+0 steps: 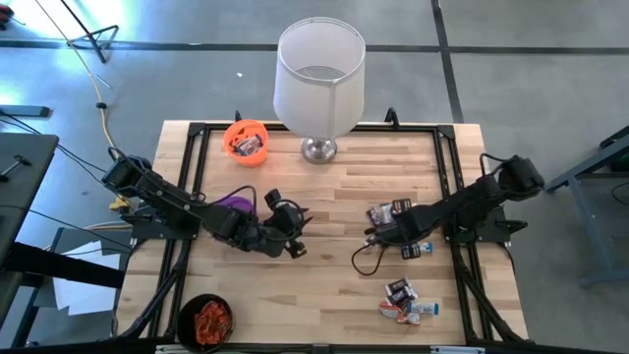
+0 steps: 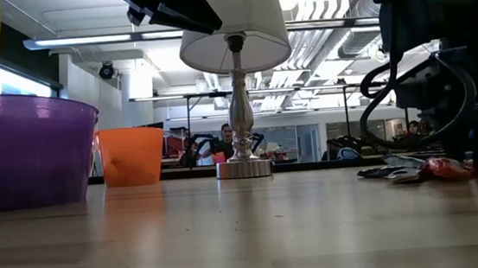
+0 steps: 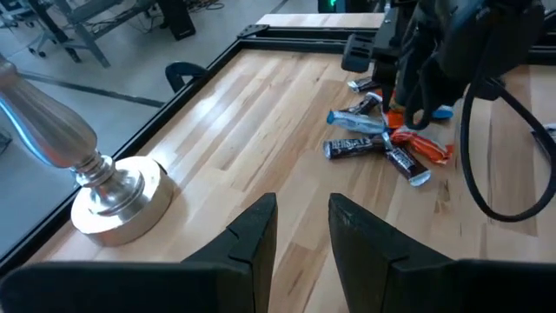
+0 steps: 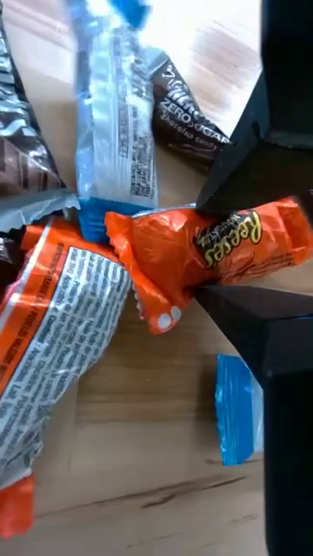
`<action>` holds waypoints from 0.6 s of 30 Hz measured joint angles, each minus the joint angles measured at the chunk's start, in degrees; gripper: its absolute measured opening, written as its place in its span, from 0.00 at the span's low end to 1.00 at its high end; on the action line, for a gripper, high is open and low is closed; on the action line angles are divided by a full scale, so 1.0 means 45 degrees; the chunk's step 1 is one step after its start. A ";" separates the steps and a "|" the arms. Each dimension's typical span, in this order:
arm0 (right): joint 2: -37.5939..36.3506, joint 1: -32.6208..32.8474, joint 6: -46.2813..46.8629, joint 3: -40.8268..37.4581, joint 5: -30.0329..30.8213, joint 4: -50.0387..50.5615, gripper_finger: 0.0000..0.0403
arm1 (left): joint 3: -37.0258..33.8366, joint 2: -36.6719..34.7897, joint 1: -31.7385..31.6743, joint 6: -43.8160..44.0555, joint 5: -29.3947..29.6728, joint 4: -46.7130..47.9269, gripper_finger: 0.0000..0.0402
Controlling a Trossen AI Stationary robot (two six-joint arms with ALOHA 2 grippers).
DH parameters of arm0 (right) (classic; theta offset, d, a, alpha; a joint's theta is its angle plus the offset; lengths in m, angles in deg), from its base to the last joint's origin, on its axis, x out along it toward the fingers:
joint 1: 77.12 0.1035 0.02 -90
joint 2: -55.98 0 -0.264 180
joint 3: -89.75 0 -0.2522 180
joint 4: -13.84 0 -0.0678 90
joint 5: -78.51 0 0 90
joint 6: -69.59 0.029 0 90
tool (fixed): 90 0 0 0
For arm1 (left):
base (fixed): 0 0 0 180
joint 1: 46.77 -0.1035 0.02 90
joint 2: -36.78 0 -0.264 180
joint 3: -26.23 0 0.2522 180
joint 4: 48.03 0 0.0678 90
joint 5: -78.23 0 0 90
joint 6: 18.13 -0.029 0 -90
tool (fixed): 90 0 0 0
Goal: Sort candy
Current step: Put the orange chocolate into the black bucket
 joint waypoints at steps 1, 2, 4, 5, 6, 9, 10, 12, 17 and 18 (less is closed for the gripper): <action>0.0002 -0.0004 0.0076 -0.0059 0.0026 -0.0068 0.35 | 0.0000 0.0000 0.0000 0.0002 0.0000 0.0000 0.24; -0.0003 -0.0053 0.0273 -0.0101 0.0016 -0.0106 0.35 | 0.0000 0.0000 0.0000 0.0002 0.0000 0.0004 0.24; -0.0003 -0.0103 0.0897 -0.0113 -0.0025 -0.0140 0.35 | 0.0000 0.0000 0.0000 0.0002 0.0000 0.0005 0.23; 0.0002 -0.0132 0.1231 -0.0112 -0.0050 -0.0150 0.34 | 0.0000 0.0000 0.0000 0.0000 0.0000 0.0005 0.24; 0.0002 -0.0153 0.1537 -0.0097 -0.0136 -0.0154 0.33 | 0.0002 0.0000 0.0000 0.0002 0.0000 0.0018 0.24; 0.0012 -0.0162 0.2249 -0.0074 -0.0386 -0.0208 0.24 | 0.0005 0.0000 0.0000 -0.0003 0.0000 0.0029 0.24; 0.0012 -0.0170 0.2480 -0.0073 -0.0424 -0.0215 0.20 | 0.0000 0.0000 0.0000 -0.0008 0.0000 0.0029 0.24; 0.0012 -0.0170 0.3023 -0.0069 -0.0424 -0.0190 0.10 | 0.0004 0.0000 0.0000 -0.0008 0.0000 0.0037 0.23; 0.0021 -0.0170 0.4333 -0.0061 -0.0564 0.0000 0.05 | 0.0002 0.0000 0.0000 -0.0021 0.0000 0.0070 0.24; 0.0002 -0.0165 0.4540 -0.0045 -0.0645 0.0166 0.05 | 0.0004 0.0000 0.0000 -0.0032 0.0000 0.0080 0.24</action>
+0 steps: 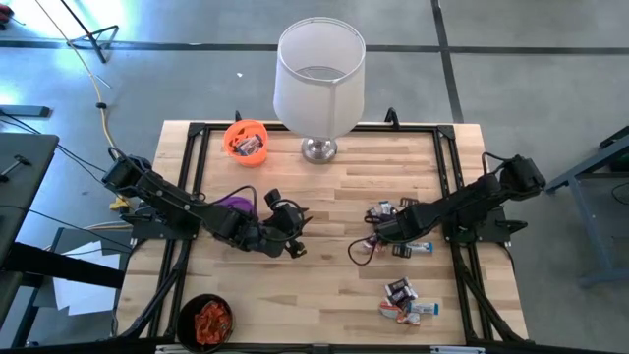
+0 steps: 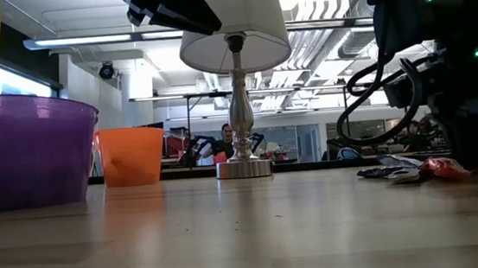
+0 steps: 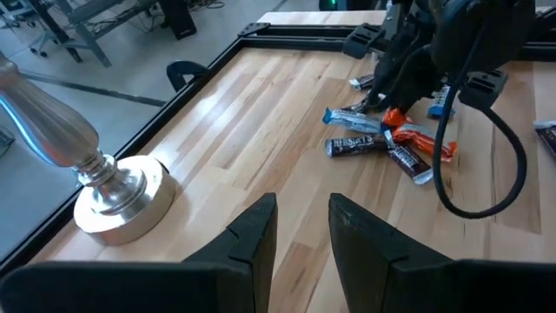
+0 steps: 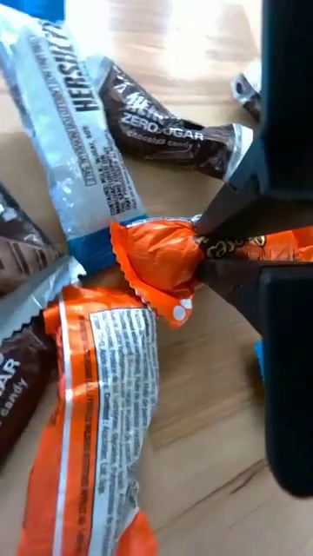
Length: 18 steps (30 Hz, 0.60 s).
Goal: Sort candy
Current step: Put the orange chocolate into the black bucket
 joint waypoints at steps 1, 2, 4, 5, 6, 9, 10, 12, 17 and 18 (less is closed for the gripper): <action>-0.0004 0.0032 0.0129 0.0051 -0.0171 0.0280 0.05 | 0.0001 0.0000 0.0001 0.0000 0.0000 0.0026 0.23; 0.0000 0.0090 0.0284 0.0170 -0.0407 0.0669 0.05 | 0.0001 0.0000 0.0007 0.0000 0.0000 0.0071 0.24; 0.0053 0.0120 0.0400 0.0431 -0.0784 0.1528 0.03 | 0.0001 0.0000 0.0015 0.0000 -0.0005 0.0139 0.24; 0.0073 0.0120 0.0414 0.0653 -0.0959 0.1990 0.02 | 0.0001 0.0000 0.0015 0.0000 -0.0005 0.0143 0.23; 0.0059 0.0115 0.0410 0.0907 -0.0959 0.2315 0.01 | 0.0001 0.0000 0.0015 0.0000 -0.0005 0.0143 0.24; 0.0055 0.0106 0.0691 0.1914 -0.0923 0.3231 0.01 | 0.0001 0.0000 0.0015 -0.0156 -0.0005 0.0097 0.24; 0.0044 0.0106 0.0928 0.2259 -0.0875 0.3564 0.01 | 0.0001 0.0000 0.0015 -0.0165 -0.0005 0.0065 0.23; 0.0044 0.0111 0.1316 0.3066 -0.0698 0.3920 0.01 | 0.0001 0.0000 0.0015 -0.0171 -0.0006 0.0031 0.24; 0.0034 0.0139 0.2192 0.5198 0.0443 0.3210 0.01 | 0.0001 0.0000 0.0015 -0.0180 -0.0188 -0.0138 0.23; 0.0034 0.0191 0.2241 0.5612 0.0981 0.2750 0.01 | 0.0001 0.0000 0.0015 -0.0180 -0.0194 -0.0141 0.24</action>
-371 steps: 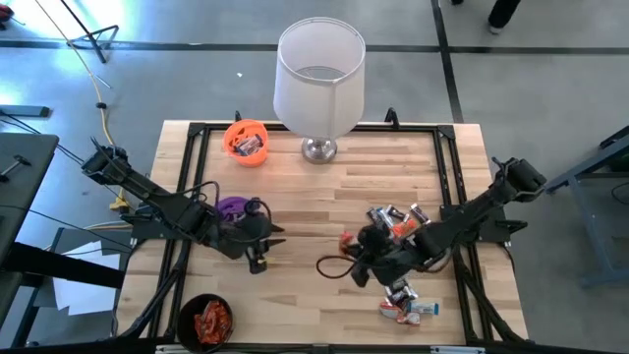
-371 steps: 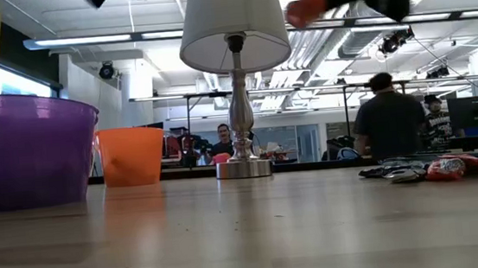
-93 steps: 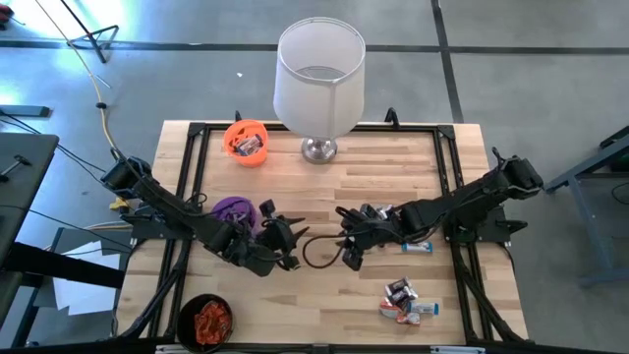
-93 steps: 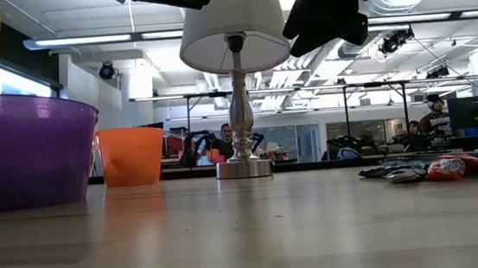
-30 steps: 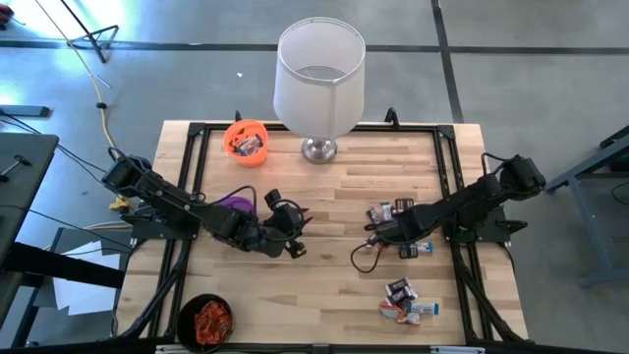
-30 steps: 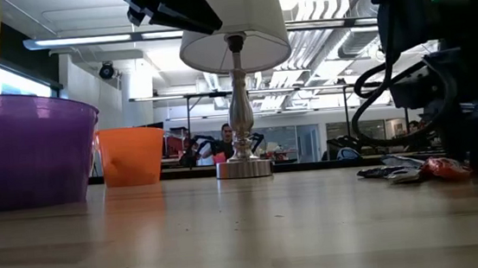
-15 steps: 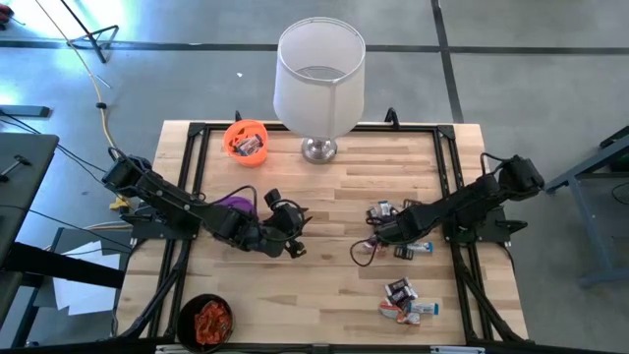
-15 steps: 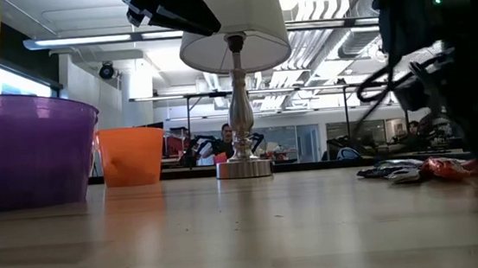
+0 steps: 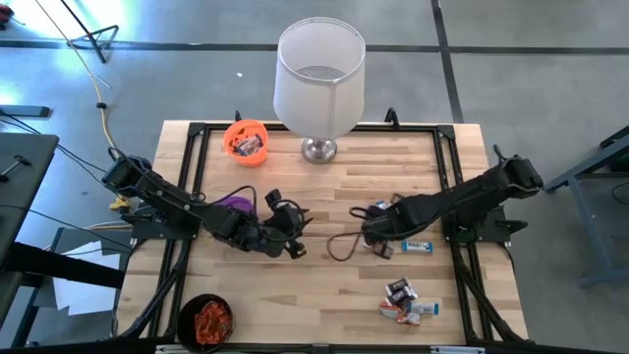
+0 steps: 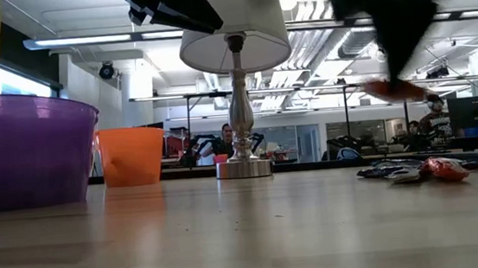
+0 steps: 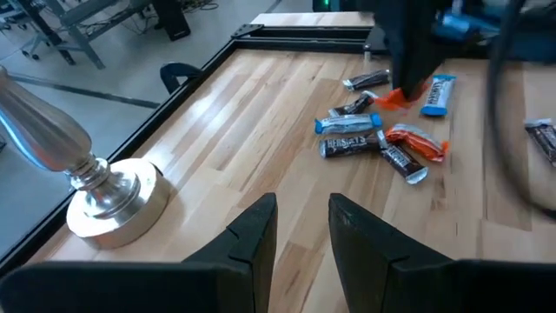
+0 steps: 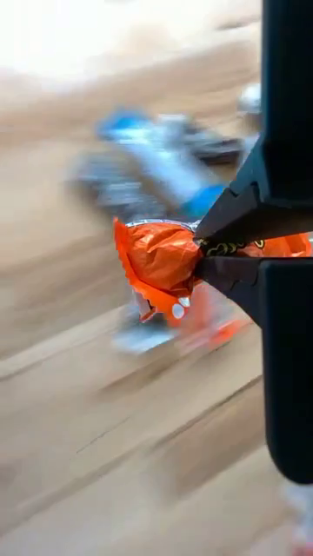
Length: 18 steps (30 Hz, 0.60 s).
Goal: Sort candy
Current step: Put the orange chocolate into the black bucket
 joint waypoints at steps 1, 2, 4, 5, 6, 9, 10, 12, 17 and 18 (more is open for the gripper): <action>-0.0008 0.0060 -0.0008 0.0363 0.0700 -0.0493 0.01 | 0.0000 0.0000 0.0000 0.0000 -0.0028 -0.0002 0.23; -0.0015 0.0131 -0.0170 0.0655 0.1433 -0.1036 0.01 | 0.0000 0.0000 0.0000 -0.0001 -0.0103 -0.0008 0.24; -0.0015 0.0258 -0.0728 0.1088 0.2624 -0.2423 0.01 | 0.0000 0.0000 0.0000 -0.0005 -0.0185 -0.0054 0.24; -0.0015 0.0316 -0.1133 0.1249 0.3013 -0.3170 0.01 | 0.0000 0.0000 0.0000 -0.0005 -0.0189 -0.0128 0.24; -0.0015 0.0368 -0.1554 0.1372 0.3323 -0.3880 0.01 | 0.0000 0.0000 0.0000 -0.0005 -0.0189 -0.0201 0.24; -0.0019 0.0523 -0.2633 0.1403 0.3793 -0.5938 0.01 | 0.0000 0.0000 0.0000 -0.0013 -0.0356 -0.0263 0.23; -0.0019 0.0591 -0.2861 0.1396 0.3874 -0.6409 0.01 | 0.0000 0.0000 0.0000 -0.0056 -0.0437 -0.0272 0.24; -0.0019 0.0737 -0.3084 0.1396 0.3869 -0.6840 0.01 | 0.0000 0.0000 0.0071 -0.0268 -0.0476 -0.0271 0.24; -0.0019 0.1096 -0.3085 0.1387 0.4301 -0.6908 0.01 | 0.0000 0.0000 0.0189 -0.1147 -0.0314 -0.0818 0.24; -0.0019 0.1165 -0.3085 0.1387 0.4472 -0.6920 0.01 | 0.0000 0.0000 0.0189 -0.1378 -0.0314 -0.0982 0.23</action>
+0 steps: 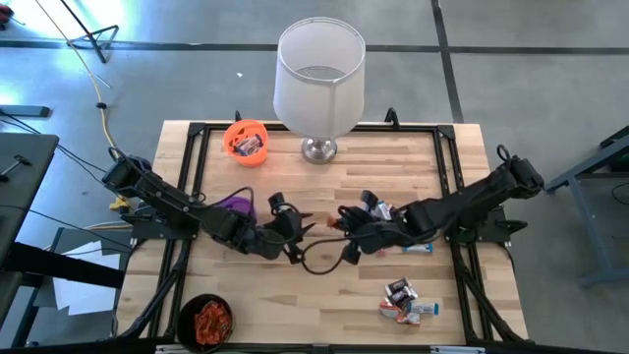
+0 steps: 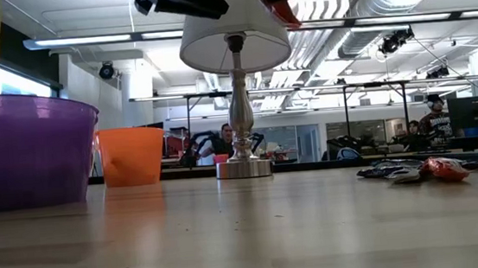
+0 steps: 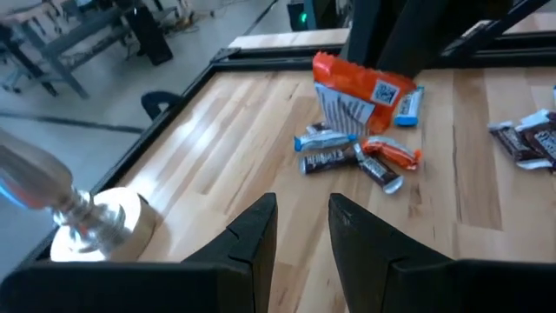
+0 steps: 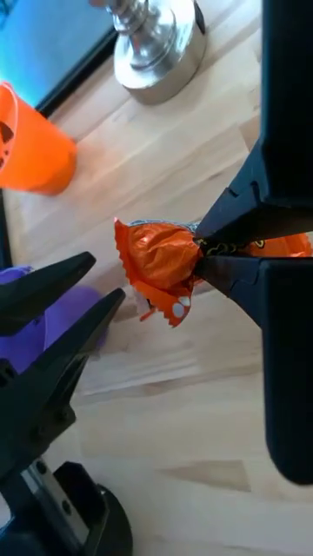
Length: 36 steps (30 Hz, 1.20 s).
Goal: Sort candy
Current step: Put the orange chocolate into the black bucket
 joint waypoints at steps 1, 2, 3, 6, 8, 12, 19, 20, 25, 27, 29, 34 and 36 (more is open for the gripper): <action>0.0000 0.0057 -0.0003 -0.0005 0.0179 -0.0007 0.01 | 0.0005 0.0000 -0.0007 -0.0213 -0.0039 -0.0077 0.24; 0.0000 0.0108 -0.0019 -0.0005 0.0381 -0.0040 0.01 | 0.0005 0.0000 -0.0038 -0.0356 -0.0130 -0.0119 0.24; 0.0000 0.0159 -0.0029 -0.0010 0.0631 -0.0122 0.01 | 0.0005 0.0000 -0.0080 -0.0486 -0.0226 -0.0172 0.24; 0.0000 0.0274 -0.0057 -0.0010 0.1264 -0.0610 0.01 | 0.0005 0.0000 -0.0165 -0.0740 -0.0512 -0.0455 0.24; 0.0000 0.0282 -0.0138 -0.0010 0.1398 -0.0893 0.01 | 0.0005 0.0000 -0.0204 -0.1027 -0.0517 -0.0584 0.24; 0.0104 0.0281 -0.0257 -0.0010 0.1771 -0.1531 0.01 | 0.0005 0.0000 -0.0134 -0.1886 -0.0236 -0.0948 0.24; 0.0596 0.0281 -0.1507 -0.0015 0.2884 -0.2808 0.01 | 0.0005 0.0063 -0.0073 -0.2304 -0.0159 -0.1535 0.24; 0.0685 0.0281 -0.1700 -0.0015 0.3011 -0.2933 0.01 | 0.0005 0.0063 -0.0073 -0.2307 -0.0149 -0.1615 0.24; 0.0952 0.0281 -0.2473 -0.0019 0.3522 -0.3665 0.01 | 0.0005 0.0063 -0.0078 -0.2461 0.0171 -0.1857 0.23; 0.1045 0.0281 -0.2748 -0.0019 0.3536 -0.3966 0.01 | 0.0005 0.0063 -0.0078 -0.2580 0.0442 -0.1997 0.24; 0.1049 0.0281 -0.2915 -0.0019 0.3506 -0.4226 0.01 | 0.0005 0.0063 -0.0078 -0.2631 0.0597 -0.2060 0.24; 0.1049 0.0324 -0.3683 -0.0023 0.3602 -0.4985 0.01 | 0.0005 0.0058 -0.0102 -0.2638 0.1074 -0.2161 0.24; 0.1049 0.0329 -0.3989 -0.0024 0.3596 -0.5254 0.01 | 0.0005 0.0058 -0.0097 -0.2644 0.1125 -0.2280 0.24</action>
